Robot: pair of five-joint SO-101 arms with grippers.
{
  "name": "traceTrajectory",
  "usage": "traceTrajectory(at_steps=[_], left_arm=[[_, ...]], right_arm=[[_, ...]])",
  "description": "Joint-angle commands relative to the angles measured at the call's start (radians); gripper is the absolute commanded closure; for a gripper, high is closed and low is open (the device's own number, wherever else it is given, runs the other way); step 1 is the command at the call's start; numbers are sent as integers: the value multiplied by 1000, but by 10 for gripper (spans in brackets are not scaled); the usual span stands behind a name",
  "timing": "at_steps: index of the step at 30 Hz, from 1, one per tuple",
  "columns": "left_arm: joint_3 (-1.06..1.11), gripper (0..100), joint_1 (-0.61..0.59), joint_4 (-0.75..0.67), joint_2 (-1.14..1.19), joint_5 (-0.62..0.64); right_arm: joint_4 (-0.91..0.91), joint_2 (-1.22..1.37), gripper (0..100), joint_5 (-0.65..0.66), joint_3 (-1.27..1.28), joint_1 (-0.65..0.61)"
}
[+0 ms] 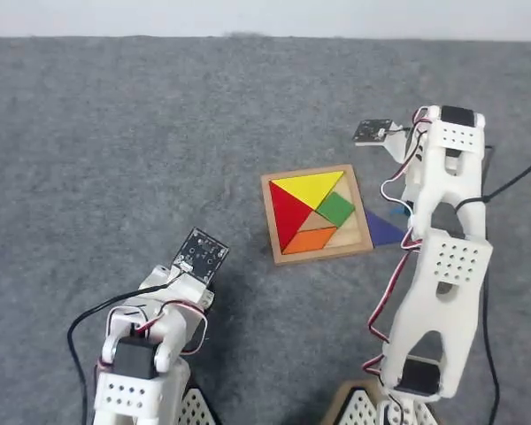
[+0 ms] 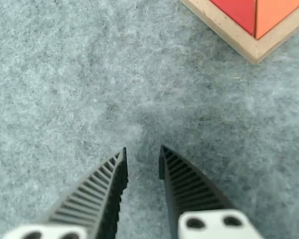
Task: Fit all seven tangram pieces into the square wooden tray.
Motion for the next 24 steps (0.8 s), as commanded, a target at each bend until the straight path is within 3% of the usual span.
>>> traceTrajectory(at_steps=[1,11,19,24], left_arm=[[-13,902,-8,5,-12,-11],[-13,902,-8,5,-12,-11],[-13,902,-8,5,-12,-11],[-13,902,-8,5,-12,-11]], right_arm=[[-13,12,932,15,11,-1],[-2,-22,952,-11,-17,-2],[76,-194,991,-31,-18,-28],[104,-302,991,-124,-18,-91]])
